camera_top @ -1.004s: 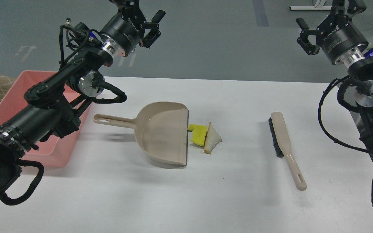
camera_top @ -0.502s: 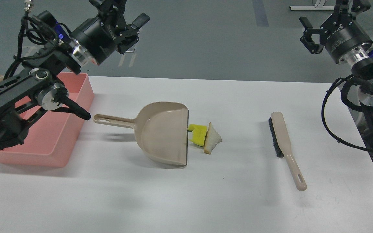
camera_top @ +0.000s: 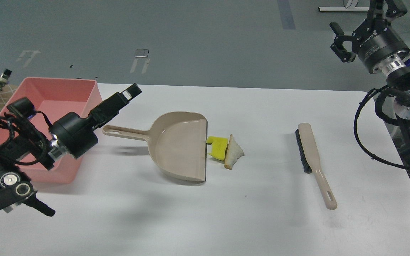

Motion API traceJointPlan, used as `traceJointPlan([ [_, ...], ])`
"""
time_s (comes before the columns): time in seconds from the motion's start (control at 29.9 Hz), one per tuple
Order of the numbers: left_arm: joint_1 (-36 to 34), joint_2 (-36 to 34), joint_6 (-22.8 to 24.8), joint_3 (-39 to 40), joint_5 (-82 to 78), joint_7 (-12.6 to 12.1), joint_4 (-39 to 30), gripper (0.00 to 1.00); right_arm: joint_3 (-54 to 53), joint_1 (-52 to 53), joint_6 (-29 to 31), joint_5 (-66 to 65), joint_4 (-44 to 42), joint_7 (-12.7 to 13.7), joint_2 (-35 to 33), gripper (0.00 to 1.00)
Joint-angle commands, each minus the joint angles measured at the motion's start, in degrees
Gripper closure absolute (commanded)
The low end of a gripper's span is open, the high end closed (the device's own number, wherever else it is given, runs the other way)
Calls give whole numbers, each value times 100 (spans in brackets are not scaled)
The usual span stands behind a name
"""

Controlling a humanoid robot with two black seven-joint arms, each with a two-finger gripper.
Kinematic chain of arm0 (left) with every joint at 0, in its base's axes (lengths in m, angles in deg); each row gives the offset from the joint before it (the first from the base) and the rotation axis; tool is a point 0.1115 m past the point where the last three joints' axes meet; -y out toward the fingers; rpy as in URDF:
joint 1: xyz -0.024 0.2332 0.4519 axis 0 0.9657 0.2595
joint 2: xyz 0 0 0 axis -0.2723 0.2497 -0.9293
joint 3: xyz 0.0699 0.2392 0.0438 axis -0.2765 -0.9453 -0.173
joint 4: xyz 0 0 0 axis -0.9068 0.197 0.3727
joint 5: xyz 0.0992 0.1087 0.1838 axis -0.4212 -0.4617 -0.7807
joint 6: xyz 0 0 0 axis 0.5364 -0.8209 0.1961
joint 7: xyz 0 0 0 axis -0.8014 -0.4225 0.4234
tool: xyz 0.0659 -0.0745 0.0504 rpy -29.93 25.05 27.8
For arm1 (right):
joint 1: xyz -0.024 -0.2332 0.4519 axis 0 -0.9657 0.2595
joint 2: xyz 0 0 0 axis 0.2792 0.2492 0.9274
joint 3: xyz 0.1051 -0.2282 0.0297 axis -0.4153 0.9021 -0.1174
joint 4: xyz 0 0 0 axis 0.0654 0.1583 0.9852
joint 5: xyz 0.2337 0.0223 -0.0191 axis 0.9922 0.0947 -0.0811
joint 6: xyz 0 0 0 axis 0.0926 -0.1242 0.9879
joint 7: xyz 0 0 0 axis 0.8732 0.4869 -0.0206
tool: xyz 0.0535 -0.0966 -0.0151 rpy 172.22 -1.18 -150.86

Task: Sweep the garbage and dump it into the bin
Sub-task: 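Lower the left gripper and grasp the beige dustpan handle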

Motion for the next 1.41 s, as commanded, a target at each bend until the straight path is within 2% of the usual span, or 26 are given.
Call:
traceJointPlan([
  [0.0,556,211,-372,-16,-175,-5,32,1,2,-4,0,-1,-5,0,2,0],
  [0.2,1006,572,-618,-25,-176,-14,365,1,2,-13,0,-10,-5,0,2,0],
  [0.54,971,1547,-689,36,-61,-321,1358,1,2,-13,0,-1,-5,0,10,0],
  [0.7,901,1926,-680,45,140,-365,1913,1,2,-13,0,-1,-5,0,-7,0],
  [0.84,839,1996,-680,72,369,-418,2107,1,2,-13,-8,-10,-5,0,-7,0],
  [0.9,769,2093,-680,72,693,-523,2212,1,2,-22,-8,-1,-5,0,-7,0],
  [1.37,286,2365,-689,80,1538,-541,2608,1,2,-13,-8,-10,-5,0,-7,0],
])
